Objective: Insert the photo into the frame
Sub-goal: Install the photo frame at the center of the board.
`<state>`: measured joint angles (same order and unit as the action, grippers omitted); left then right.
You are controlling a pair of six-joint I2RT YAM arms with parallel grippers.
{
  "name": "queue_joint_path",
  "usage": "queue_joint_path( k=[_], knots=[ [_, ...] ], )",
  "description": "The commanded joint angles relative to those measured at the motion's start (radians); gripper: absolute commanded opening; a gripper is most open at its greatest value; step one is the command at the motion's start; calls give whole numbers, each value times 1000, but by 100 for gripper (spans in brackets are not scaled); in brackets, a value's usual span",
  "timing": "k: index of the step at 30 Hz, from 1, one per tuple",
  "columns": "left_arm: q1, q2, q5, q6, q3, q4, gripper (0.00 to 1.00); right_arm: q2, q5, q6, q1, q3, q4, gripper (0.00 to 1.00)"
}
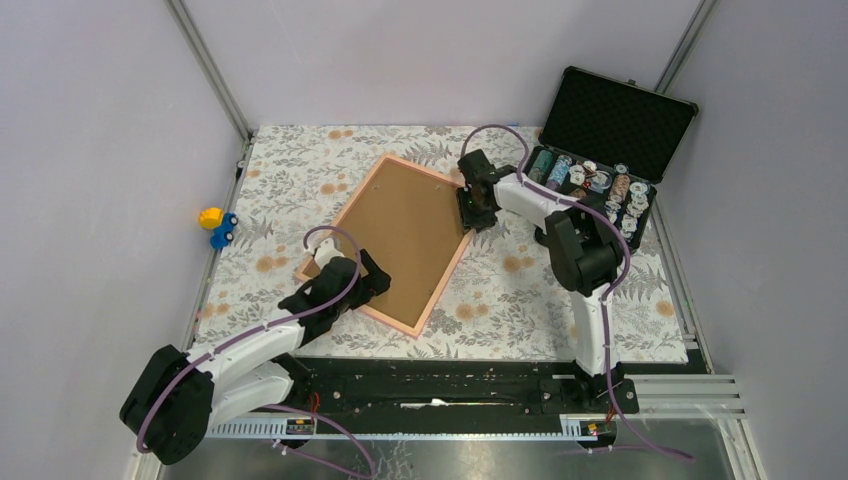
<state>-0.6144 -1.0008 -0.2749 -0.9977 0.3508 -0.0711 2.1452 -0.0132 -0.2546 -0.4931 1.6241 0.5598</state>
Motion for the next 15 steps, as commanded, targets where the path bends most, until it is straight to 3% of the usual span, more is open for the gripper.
queue_joint_path(
  k=[1, 4, 10, 15],
  knots=[
    [-1, 41, 69, 95, -6, 28, 99, -155, 95, 92, 10, -48, -23, 15],
    [-1, 66, 93, 151, 38, -23, 99, -243, 87, 68, 11, -85, -62, 36],
    [-1, 58, 158, 221, 188, -205, 99, -310, -7, 78, 12, -140, -57, 61],
    [-1, 87, 235, 180, 234, -297, 99, -339, 11, 61, 12, -189, -92, 72]
  ],
)
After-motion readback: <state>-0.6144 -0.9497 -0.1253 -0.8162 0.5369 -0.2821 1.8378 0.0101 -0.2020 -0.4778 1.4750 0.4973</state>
